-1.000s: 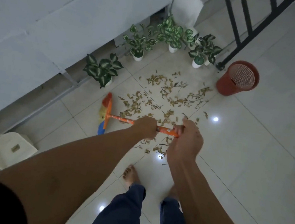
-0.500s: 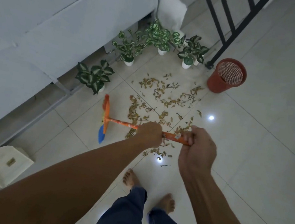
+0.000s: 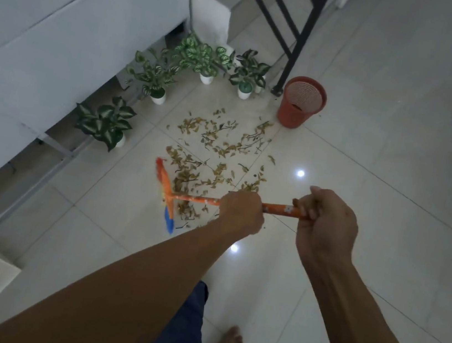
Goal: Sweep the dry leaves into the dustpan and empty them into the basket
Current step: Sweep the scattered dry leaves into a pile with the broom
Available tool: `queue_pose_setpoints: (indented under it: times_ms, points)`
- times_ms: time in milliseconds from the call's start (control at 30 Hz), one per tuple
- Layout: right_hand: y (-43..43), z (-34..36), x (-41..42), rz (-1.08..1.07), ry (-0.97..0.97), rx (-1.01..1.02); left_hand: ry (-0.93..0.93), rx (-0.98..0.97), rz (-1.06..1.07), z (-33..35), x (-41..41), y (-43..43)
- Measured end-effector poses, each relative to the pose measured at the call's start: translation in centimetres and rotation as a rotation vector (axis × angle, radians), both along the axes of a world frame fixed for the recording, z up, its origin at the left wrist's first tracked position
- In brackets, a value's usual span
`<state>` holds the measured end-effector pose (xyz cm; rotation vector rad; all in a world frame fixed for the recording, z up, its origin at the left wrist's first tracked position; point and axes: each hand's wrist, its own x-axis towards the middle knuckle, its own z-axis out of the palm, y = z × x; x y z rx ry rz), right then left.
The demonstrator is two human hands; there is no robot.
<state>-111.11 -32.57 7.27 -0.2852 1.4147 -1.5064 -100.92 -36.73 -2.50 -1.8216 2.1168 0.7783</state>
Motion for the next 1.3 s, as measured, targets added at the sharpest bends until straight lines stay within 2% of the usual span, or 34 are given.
queue_pose_setpoints:
  times_ms: [233, 333, 467, 567, 733, 900, 1033, 1100, 1167, 1267, 1300]
  points:
    - [8.3, -4.6, 1.4, 0.152, -0.075, 0.017, -0.096, 0.008, 0.070, -3.4, 3.5, 9.1]
    - [12.6, -6.9, 1.1, 0.191, -0.006, 0.052, -0.059, 0.058, 0.071, -5.6, 3.3, 13.3]
    - [16.9, -6.1, -2.1, 0.139, 0.121, 0.035, 0.004, 0.077, -0.013, -5.9, -1.0, 17.3]
    - [18.9, -3.3, -6.0, -0.009, 0.106, 0.013, 0.042, 0.034, -0.105, -3.7, -5.8, 18.7]
    - [21.4, 2.6, -13.0, -0.269, 0.114, -0.094, 0.262, -0.028, -0.217, 1.0, -13.5, 20.0]
    - [24.4, 6.9, -17.8, -0.493, 0.205, -0.155, 0.453, 0.083, -0.387, 4.0, -20.7, 20.7]
    - [27.2, 7.1, -18.2, -0.571, 0.437, -0.129, 0.422, 0.141, -0.630, 4.7, -24.6, 22.1]
    - [28.2, 5.9, -17.3, -0.574, 0.561, -0.135, 0.432, 0.161, -0.670, 3.9, -25.1, 23.0]
    - [28.6, 4.1, -16.0, -0.572, 0.652, -0.098, 0.567, 0.188, -0.618, 3.1, -24.6, 24.0]
    - [28.3, 0.7, -13.9, -0.558, 0.722, 0.002, 0.840, 0.407, -0.417, 3.6, -22.6, 25.6]
    - [28.2, -0.2, -13.3, -0.547, 0.737, 0.029, 0.868, 0.451, -0.366, 3.5, -21.9, 25.8]
